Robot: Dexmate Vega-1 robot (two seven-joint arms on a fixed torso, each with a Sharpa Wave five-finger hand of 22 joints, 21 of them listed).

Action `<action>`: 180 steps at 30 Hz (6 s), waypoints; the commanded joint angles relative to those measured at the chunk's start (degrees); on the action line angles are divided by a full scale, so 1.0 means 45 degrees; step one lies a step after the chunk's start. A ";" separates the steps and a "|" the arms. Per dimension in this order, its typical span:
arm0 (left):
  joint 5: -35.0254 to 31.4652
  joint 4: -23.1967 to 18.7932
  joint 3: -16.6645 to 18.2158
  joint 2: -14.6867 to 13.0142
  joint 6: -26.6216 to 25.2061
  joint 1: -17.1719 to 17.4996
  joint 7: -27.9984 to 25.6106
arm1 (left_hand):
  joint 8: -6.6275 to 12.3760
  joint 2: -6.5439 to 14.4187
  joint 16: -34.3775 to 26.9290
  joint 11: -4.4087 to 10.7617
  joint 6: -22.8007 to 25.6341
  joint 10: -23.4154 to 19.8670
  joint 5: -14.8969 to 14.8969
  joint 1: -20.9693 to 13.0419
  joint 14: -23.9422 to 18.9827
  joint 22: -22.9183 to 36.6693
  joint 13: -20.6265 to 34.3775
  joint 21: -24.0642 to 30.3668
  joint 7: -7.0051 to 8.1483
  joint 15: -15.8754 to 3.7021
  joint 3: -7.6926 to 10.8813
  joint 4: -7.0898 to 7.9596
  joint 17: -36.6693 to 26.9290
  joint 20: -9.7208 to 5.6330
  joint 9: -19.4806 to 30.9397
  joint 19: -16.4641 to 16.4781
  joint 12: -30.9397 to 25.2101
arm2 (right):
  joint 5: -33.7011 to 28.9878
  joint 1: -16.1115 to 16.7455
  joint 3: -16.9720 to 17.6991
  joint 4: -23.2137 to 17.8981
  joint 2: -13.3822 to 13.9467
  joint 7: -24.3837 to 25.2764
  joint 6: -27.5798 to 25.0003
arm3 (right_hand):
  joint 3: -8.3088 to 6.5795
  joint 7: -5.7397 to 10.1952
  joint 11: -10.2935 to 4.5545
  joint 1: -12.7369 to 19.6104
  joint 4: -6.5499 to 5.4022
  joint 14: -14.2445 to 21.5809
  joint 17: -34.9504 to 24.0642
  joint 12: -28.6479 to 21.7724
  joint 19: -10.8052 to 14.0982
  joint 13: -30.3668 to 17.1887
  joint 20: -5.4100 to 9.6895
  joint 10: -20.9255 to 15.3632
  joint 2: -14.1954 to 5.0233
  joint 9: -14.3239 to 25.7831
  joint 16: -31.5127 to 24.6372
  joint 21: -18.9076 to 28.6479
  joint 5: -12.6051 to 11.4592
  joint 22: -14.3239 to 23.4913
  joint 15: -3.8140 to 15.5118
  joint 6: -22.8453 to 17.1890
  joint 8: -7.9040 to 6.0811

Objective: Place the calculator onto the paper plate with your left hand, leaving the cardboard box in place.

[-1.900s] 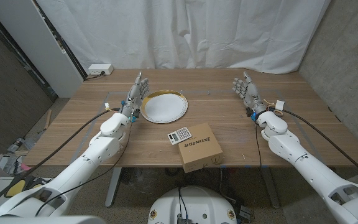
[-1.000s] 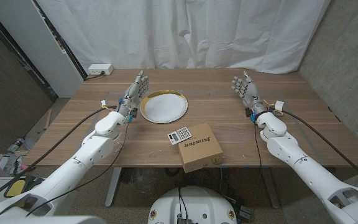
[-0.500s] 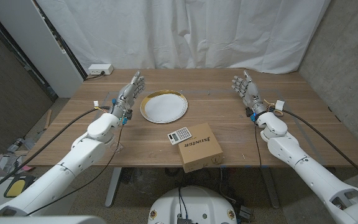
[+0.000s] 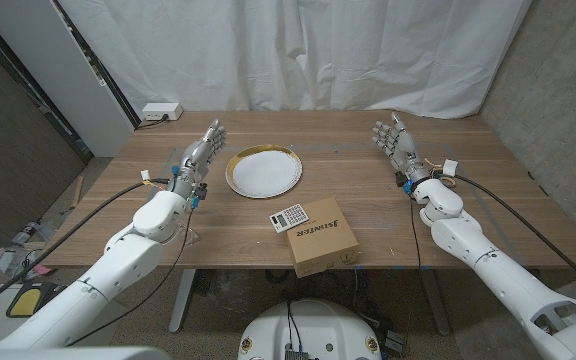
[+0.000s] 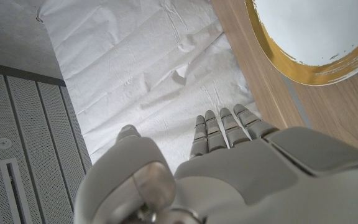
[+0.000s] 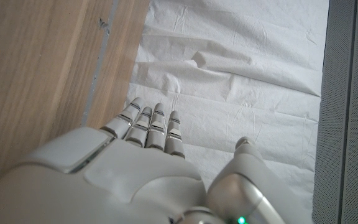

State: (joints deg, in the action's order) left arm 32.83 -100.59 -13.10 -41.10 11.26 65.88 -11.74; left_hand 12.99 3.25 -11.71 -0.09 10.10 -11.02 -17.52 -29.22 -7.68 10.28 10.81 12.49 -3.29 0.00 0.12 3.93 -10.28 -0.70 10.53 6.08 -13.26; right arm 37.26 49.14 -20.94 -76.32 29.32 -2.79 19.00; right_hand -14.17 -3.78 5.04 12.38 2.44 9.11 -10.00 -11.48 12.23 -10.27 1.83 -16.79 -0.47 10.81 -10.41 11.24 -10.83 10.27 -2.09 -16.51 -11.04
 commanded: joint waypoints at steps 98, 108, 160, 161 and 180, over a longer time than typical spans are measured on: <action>-0.8143 -0.0699 0.2882 -0.0218 0.4641 0.5218 -0.1698 | 0.0290 -0.0043 -0.0082 0.1139 0.2474 -0.2285 -0.0010 -0.1861 -0.2114 0.0002 0.0080 0.0071 0.0778 -0.0833 0.0127 -0.1051 -0.0036 -0.0524 0.0090 0.1503 -0.0121 | -0.0323 0.2422 0.0788 -0.4314 0.1196 0.2559 -0.1269 | 0.0019 0.0136 -0.0100 0.0135 0.0186 0.0374 -0.0073 -0.0207 0.0354 -0.0070 0.0083 -0.0348 -0.0167 0.0040 -0.0077 0.0103 -0.0003 0.0055 0.0094 -0.0317 -0.0117; -1.0101 -0.0605 0.3561 0.0231 0.4945 0.5716 -0.2470 | 0.0289 -0.0092 -0.0056 0.1284 0.2607 -0.2351 -0.0096 -0.1987 -0.2191 -0.0003 0.0082 0.0062 0.0912 -0.0933 0.0121 -0.1132 -0.0036 -0.0461 0.0090 0.1591 -0.0075 | -0.0498 0.2602 0.0679 -0.4616 0.1109 0.2808 -0.1335 | 0.0025 0.0146 -0.0082 0.0134 0.0196 0.0361 -0.0075 -0.0208 0.0360 -0.0071 0.0077 -0.0362 -0.0177 0.0042 -0.0065 0.0100 -0.0003 0.0056 0.0091 -0.0317 -0.0110; -1.7891 -0.1471 0.2880 -0.1642 0.1317 0.6704 -0.8308 | 0.0325 -0.0728 0.0064 0.2082 0.3283 -0.2860 -0.0789 -0.3358 -0.2574 -0.0002 0.0119 -0.0085 0.1631 -0.1545 0.0127 -0.2028 -0.0043 -0.0964 0.0097 0.1799 0.0189 | -0.0630 0.2104 0.0322 -0.4266 0.0846 0.2513 -0.1417 | 0.0076 0.0157 -0.0110 0.0106 0.0244 0.0356 -0.0081 -0.0189 0.0342 -0.0075 0.0052 -0.0366 -0.0202 0.0048 -0.0045 0.0076 -0.0002 0.0059 0.0082 -0.0313 -0.0081; -1.7965 -0.1518 0.2864 -0.1722 0.1181 0.6716 -0.8339 | 0.0315 -0.0735 0.0069 0.2092 0.3262 -0.2856 -0.0798 -0.3370 -0.2569 -0.0002 0.0120 -0.0088 0.1643 -0.1546 0.0126 -0.2035 -0.0043 -0.0960 0.0098 0.1796 0.0195 | -0.0638 0.2047 0.0294 -0.4231 0.0829 0.2512 -0.1460 | 0.0077 0.0163 -0.0121 0.0106 0.0246 0.0358 -0.0081 -0.0187 0.0341 -0.0076 0.0055 -0.0361 -0.0203 0.0048 -0.0045 0.0075 -0.0002 0.0059 0.0095 -0.0317 -0.0082; -1.9160 -0.1978 0.1979 -0.3391 -0.0644 0.6615 -0.8929 | -0.0025 -0.1358 0.0248 0.2627 0.2471 -0.2243 -0.1259 -0.4924 -0.2137 -0.0003 0.0136 -0.0256 0.2465 -0.1993 0.0173 -0.2817 -0.0027 -0.1153 0.0123 0.1474 0.0498 | -0.0623 0.1878 0.0138 -0.3967 0.0640 0.2485 -0.1448 | 0.0098 0.0163 -0.0130 0.0096 0.0264 0.0366 -0.0082 -0.0181 0.0348 -0.0077 0.0041 -0.0358 -0.0204 0.0049 -0.0046 0.0074 -0.0002 0.0060 0.0082 -0.0323 -0.0078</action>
State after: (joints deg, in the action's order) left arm -50.44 -108.35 -1.99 -51.98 12.93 95.92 -50.30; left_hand 12.91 -2.84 -10.99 11.40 21.10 -21.21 -22.80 -50.39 -17.76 10.14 11.35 11.43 6.82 -2.36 0.84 -8.19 -10.26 -2.11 10.79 13.20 -11.21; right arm 34.44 58.06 -19.81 -94.97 32.77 8.62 12.31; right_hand -13.53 -3.35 4.53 12.84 3.41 10.17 -10.26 -12.09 13.24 -10.55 2.04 -18.10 -0.93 10.79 -10.41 11.41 -10.83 10.25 -1.61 -17.53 -11.26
